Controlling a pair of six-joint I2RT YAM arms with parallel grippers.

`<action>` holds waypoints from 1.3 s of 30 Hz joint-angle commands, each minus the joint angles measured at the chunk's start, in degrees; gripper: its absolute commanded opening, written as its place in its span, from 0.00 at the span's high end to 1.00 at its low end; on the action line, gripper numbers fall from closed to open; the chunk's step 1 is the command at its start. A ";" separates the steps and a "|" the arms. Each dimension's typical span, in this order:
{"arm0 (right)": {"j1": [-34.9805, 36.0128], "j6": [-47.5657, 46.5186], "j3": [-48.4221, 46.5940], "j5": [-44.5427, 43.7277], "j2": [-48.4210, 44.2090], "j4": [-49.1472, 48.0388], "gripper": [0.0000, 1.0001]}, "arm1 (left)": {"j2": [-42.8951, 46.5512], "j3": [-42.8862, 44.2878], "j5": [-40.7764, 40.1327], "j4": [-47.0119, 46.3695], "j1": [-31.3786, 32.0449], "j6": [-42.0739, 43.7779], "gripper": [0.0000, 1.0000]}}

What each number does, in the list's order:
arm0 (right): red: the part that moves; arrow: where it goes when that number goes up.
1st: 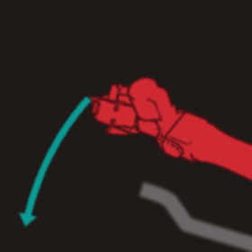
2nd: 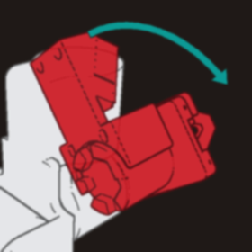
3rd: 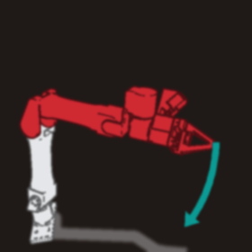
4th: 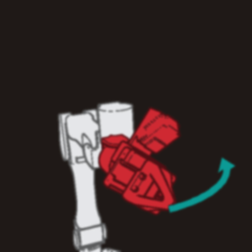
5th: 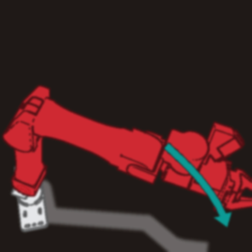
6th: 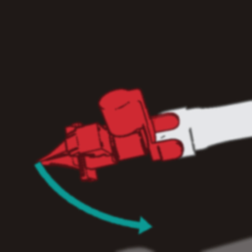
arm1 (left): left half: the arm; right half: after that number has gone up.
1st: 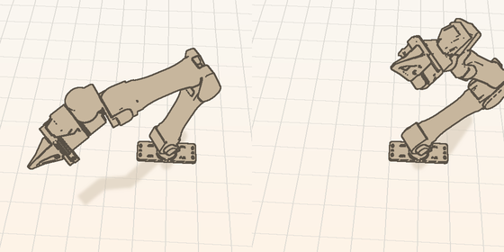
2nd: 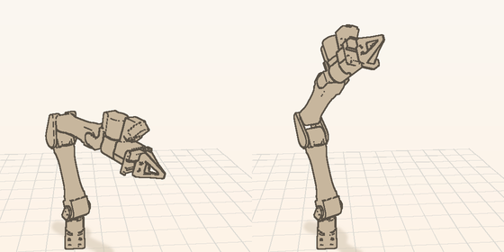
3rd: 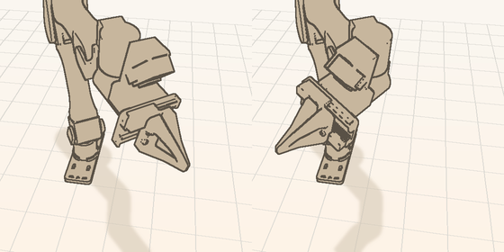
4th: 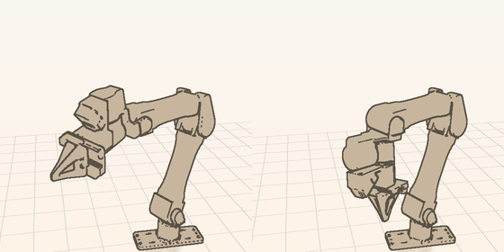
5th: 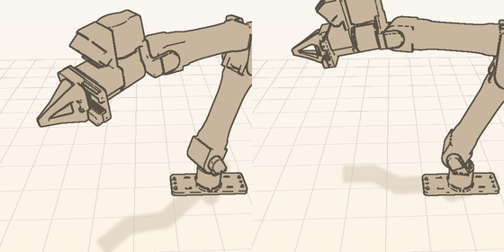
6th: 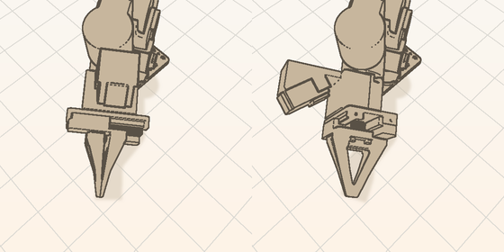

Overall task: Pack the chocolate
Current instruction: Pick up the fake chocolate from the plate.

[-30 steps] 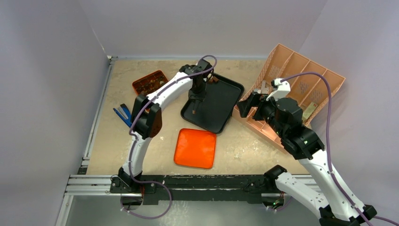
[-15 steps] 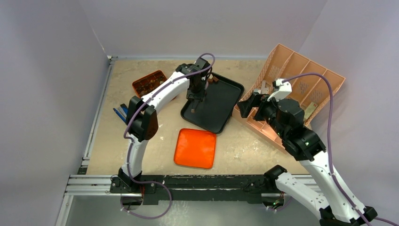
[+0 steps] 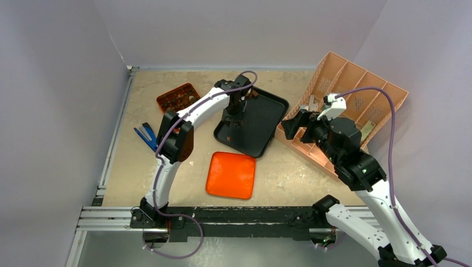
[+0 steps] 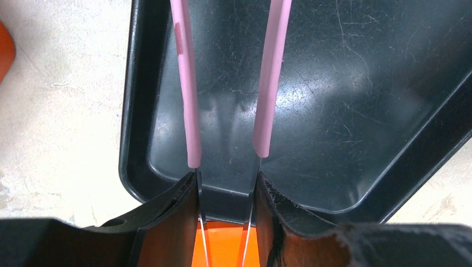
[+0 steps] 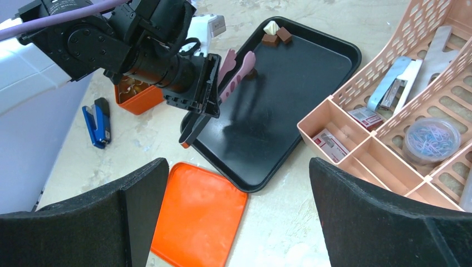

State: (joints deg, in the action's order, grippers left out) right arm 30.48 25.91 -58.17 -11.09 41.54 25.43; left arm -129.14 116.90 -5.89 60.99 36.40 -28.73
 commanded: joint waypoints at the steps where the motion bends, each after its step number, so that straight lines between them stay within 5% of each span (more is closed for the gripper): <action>1: 0.19 -0.07 -1.62 -1.12 -0.41 -1.25 0.02 | 0.60 3.51 1.18 0.08 0.19 1.30 0.62; 20: 0.19 0.32 -1.15 -0.88 -1.33 -1.30 0.02 | -1.00 5.16 -0.91 0.75 0.85 1.83 0.60; 39: 0.19 0.90 -0.70 -0.43 -1.39 -1.89 0.02 | -0.14 6.72 -1.04 2.61 0.86 1.19 0.69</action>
State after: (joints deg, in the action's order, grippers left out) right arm 30.48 26.35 -58.17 -11.05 40.73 25.43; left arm -131.20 120.88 -6.24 62.50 36.95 -27.86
